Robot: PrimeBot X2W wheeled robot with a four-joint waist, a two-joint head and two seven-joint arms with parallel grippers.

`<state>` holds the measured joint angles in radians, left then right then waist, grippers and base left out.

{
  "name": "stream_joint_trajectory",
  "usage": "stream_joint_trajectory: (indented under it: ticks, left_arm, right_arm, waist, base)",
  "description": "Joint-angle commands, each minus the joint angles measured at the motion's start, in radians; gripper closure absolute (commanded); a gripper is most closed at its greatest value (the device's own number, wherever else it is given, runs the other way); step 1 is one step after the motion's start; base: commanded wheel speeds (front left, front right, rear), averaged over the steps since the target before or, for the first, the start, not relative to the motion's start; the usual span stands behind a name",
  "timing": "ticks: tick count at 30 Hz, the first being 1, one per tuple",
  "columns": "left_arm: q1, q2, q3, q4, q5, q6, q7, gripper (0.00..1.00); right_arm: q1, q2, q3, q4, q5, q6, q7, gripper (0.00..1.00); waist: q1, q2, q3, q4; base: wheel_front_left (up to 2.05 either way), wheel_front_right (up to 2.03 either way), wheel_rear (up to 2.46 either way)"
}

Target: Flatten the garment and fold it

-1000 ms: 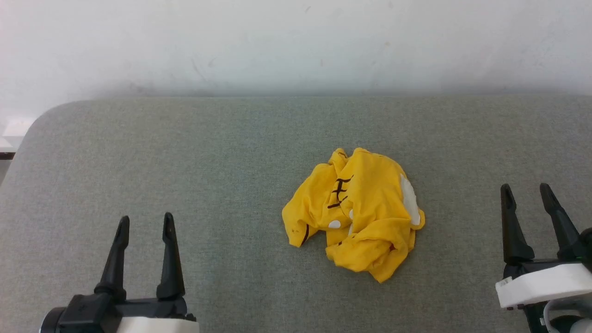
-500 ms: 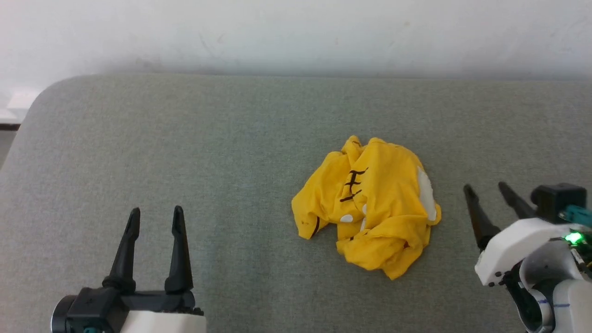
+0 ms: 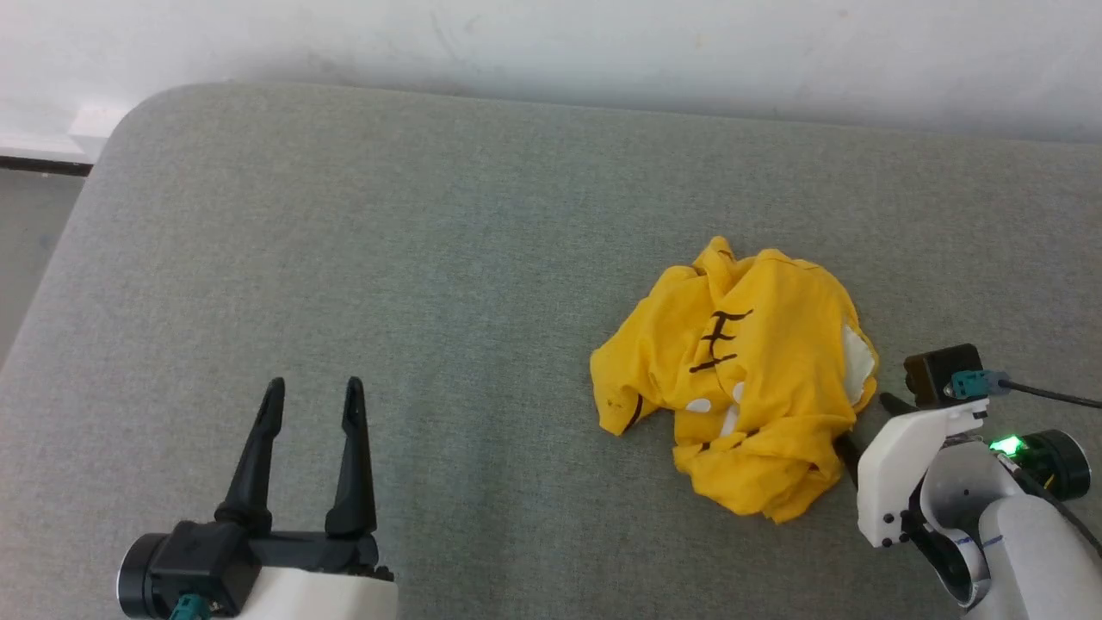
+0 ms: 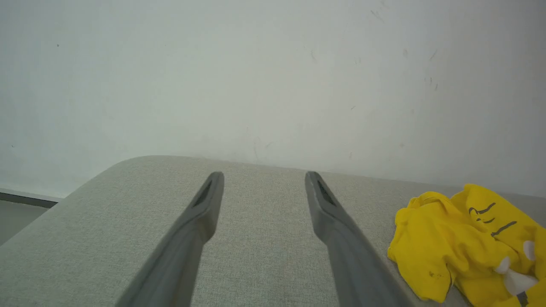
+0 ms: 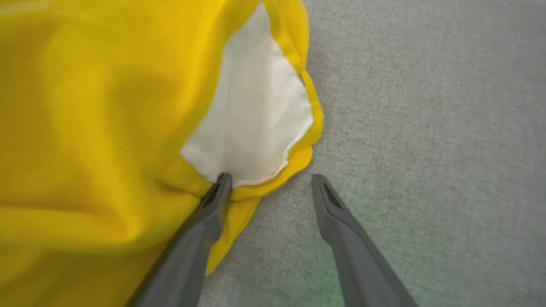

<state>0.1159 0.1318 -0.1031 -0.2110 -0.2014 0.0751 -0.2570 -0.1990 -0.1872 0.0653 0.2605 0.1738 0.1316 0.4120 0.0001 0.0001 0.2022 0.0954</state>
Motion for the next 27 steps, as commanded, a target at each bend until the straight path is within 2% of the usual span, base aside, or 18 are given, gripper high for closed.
stream_joint_trajectory:
  ticks: [1, 2, 3, 4, 5, 11, 17, 21, 23, 25, 27]
  left_arm:
    - [-0.015, -0.006, 0.003, 0.004, 0.012, -0.009, -0.005, 0.00]
    - [-0.016, -0.010, 0.006, 0.006, 0.015, -0.011, -0.005, 0.00]
    - [-0.016, -0.013, 0.009, 0.008, 0.017, -0.014, -0.005, 0.00]
    - [-0.016, -0.016, 0.012, 0.010, 0.019, -0.017, -0.005, 0.00]
    - [-0.015, -0.019, 0.015, 0.012, 0.021, -0.019, -0.005, 0.00]
    - [0.001, -0.032, 0.032, 0.024, 0.031, -0.031, -0.005, 0.00]
    - [0.014, -0.044, 0.039, 0.033, 0.038, -0.042, -0.005, 0.00]
    - [0.021, -0.052, 0.036, 0.037, 0.041, -0.049, -0.005, 0.00]
    - [0.025, -0.055, 0.034, 0.040, 0.042, -0.053, -0.005, 0.00]
    - [0.029, -0.058, 0.033, 0.046, 0.043, -0.057, -0.005, 0.00]
    - [0.032, -0.060, 0.033, 0.052, 0.042, -0.061, -0.005, 0.00]
  right_arm:
    - [-0.015, 0.004, -0.002, 0.019, -0.009, -0.001, 0.000, 0.00]
    - [-0.018, 0.011, -0.008, 0.038, -0.012, -0.001, -0.003, 0.00]
    - [-0.021, 0.018, -0.015, 0.054, -0.015, -0.001, -0.007, 0.07]
    - [-0.024, 0.024, -0.020, 0.065, -0.018, -0.001, -0.016, 0.70]
    - [-0.027, 0.029, -0.027, 0.072, -0.020, -0.001, -0.031, 1.00]
    - [-0.055, 0.026, -0.063, 0.081, -0.044, -0.001, -0.118, 1.00]
    - [-0.128, -0.054, -0.094, -0.029, -0.101, -0.001, -0.150, 1.00]
    - [-0.138, -0.115, -0.153, -0.163, -0.173, -0.001, -0.120, 1.00]
    - [-0.111, -0.125, -0.201, -0.231, -0.210, -0.001, -0.093, 1.00]
    - [-0.051, -0.119, -0.249, -0.283, -0.243, -0.001, -0.053, 1.00]
    - [0.031, -0.083, -0.305, -0.304, -0.247, -0.001, -0.009, 1.00]
  waist:
    - [-0.0001, -0.0001, 0.001, 0.010]
    - [-0.0001, -0.0001, 0.000, 0.012]
    - [-0.0001, -0.0001, -0.001, 0.014]
    - [-0.0001, -0.0001, -0.003, 0.015]
    - [-0.0001, -0.0001, -0.004, 0.015]
    - [-0.0001, -0.0001, -0.031, -0.008]
    - [-0.0001, -0.0001, -0.066, -0.041]
    - [-0.0001, -0.0001, -0.076, -0.047]
    - [-0.0001, -0.0001, -0.075, -0.045]
    - [-0.0001, -0.0001, -0.073, -0.041]
    - [-0.0001, -0.0001, -0.069, -0.036]
  base:
    - [0.00, 0.00, 0.00]
    - [0.00, 0.00, 0.00]
    - [0.00, 0.00, 0.00]
    - [0.00, 0.00, 0.00]
    - [0.00, 0.00, 0.00]
    - [0.00, 0.00, 0.00]
    - [0.00, 0.00, 0.00]
    - [0.00, 0.00, 0.00]
    - [0.00, 0.00, 0.00]
    - [0.00, 0.00, 0.00]
    - [0.00, 0.00, 0.00]
